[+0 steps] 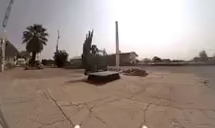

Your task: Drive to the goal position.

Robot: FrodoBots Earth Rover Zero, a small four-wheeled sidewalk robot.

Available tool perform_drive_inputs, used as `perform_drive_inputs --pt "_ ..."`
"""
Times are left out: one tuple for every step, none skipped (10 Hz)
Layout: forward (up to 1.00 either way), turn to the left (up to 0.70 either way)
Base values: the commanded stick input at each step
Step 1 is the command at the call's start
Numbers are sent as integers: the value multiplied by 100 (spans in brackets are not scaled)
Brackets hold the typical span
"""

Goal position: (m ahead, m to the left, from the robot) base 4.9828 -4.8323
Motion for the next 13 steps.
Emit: perform_drive_inputs --pt "70 -27" --pt "70 -27" --pt "70 -27" --pt "70 -27" --pt "70 -27" --pt "70 -27" --pt "70 -27" --pt "70 -27" --pt "70 -27" --pt "70 -27" --pt "70 -27" --pt "70 -27" --pt "70 -27"
